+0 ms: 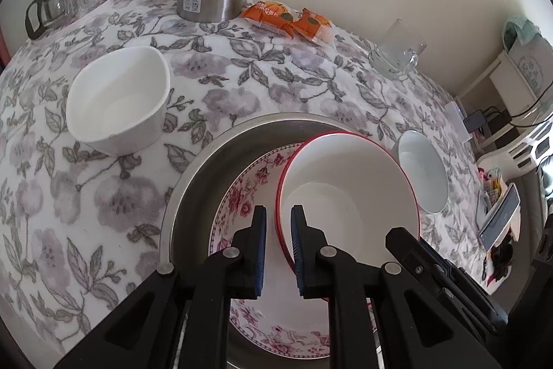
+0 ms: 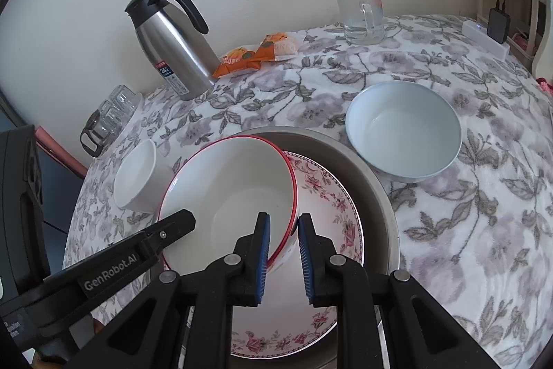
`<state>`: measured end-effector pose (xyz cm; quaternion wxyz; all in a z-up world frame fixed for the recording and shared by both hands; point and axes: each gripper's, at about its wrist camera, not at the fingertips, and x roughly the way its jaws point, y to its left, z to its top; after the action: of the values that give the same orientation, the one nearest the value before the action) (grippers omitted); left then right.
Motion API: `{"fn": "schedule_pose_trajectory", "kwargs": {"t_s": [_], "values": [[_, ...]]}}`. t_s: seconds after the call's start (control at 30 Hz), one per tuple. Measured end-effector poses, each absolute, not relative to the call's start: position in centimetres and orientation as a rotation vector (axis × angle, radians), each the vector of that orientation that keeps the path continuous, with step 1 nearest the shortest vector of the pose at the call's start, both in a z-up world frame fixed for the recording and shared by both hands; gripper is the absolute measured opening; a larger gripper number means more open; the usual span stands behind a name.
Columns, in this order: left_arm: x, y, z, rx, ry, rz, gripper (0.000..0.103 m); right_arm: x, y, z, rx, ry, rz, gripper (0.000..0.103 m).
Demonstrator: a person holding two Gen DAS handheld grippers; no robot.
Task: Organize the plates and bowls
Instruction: 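Carry the red-rimmed bowl over the basin and lower it onto the plate, then open both tools to release the bowl on the plate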
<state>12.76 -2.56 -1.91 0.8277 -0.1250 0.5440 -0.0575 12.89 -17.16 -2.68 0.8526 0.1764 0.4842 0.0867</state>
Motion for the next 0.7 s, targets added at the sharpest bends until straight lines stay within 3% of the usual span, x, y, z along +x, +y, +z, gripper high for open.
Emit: {"fn": "schedule_pose_trajectory", "kwargs": {"t_s": [0.7], "values": [[11.9, -0.1, 0.9, -0.323, 1.055, -0.035, 0.025, 12.2, -18.8, -0.4, 0.385, 0.953, 0.136, 0.021]]}}
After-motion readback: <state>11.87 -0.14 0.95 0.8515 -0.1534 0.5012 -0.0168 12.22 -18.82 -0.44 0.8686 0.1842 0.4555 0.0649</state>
